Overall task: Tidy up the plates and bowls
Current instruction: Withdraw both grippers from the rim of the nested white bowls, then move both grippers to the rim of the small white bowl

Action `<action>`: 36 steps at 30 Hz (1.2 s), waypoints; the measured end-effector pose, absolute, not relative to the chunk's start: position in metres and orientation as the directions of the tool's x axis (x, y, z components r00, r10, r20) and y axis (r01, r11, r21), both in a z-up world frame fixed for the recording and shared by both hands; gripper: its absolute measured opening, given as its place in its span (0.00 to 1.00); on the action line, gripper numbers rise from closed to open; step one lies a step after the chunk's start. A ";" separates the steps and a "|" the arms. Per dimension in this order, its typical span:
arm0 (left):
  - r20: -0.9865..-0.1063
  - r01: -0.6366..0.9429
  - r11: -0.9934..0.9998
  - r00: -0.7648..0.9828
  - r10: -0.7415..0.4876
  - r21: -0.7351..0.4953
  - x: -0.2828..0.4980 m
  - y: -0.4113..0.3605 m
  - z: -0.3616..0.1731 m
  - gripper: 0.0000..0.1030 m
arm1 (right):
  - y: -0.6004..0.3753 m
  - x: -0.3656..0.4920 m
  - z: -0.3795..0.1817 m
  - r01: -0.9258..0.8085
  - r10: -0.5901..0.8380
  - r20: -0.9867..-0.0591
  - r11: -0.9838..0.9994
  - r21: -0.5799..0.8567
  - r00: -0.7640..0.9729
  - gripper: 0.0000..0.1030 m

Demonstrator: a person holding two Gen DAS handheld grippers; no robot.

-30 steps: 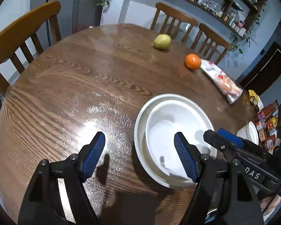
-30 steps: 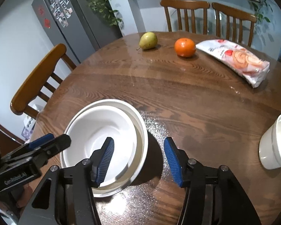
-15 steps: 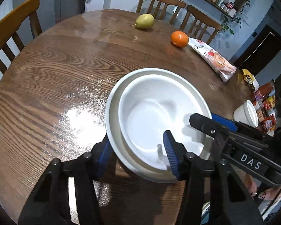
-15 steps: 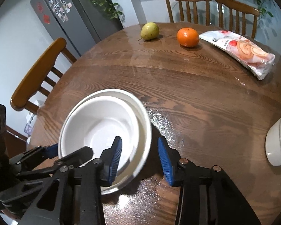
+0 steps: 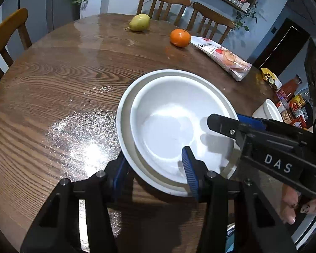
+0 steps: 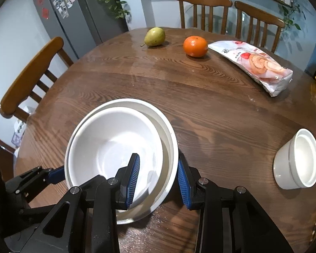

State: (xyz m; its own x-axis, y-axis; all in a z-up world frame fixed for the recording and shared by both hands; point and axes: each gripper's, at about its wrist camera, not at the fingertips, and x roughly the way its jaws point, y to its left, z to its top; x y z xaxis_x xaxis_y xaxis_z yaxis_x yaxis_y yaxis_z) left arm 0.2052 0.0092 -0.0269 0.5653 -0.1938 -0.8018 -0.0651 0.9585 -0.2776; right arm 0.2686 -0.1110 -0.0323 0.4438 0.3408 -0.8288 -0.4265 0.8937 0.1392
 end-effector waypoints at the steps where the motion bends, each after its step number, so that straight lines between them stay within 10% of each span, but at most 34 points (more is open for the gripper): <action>1: -0.799 -0.063 0.957 0.568 -0.199 -0.283 0.205 0.009 -0.026 0.46 | -0.111 0.269 -0.032 -0.427 0.338 -0.830 0.894 0.136 0.444 0.37; 22: -0.758 -0.007 0.949 0.604 -0.248 -0.316 0.203 -0.006 -0.023 0.55 | -0.128 0.282 -0.037 -0.377 0.308 -0.848 0.915 0.141 0.431 0.37; 28: -0.708 -0.018 0.955 0.675 -0.206 -0.296 0.194 -0.001 -0.010 0.78 | -0.160 0.277 -0.007 -0.324 0.331 -0.799 0.929 0.181 0.502 0.62; 36: -0.660 0.015 0.962 0.724 -0.197 -0.271 0.191 -0.017 0.020 0.78 | -0.242 0.276 0.026 -0.147 0.318 -0.713 0.945 0.293 0.625 0.82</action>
State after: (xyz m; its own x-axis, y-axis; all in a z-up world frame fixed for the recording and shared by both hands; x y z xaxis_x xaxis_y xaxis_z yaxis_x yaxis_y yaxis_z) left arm 0.1914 -0.0169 0.0198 0.7245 -0.1974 -0.6605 0.0151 0.9624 -0.2711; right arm 0.2760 -0.2422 0.0264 0.6248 0.3182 -0.7130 -0.1474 0.9448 0.2926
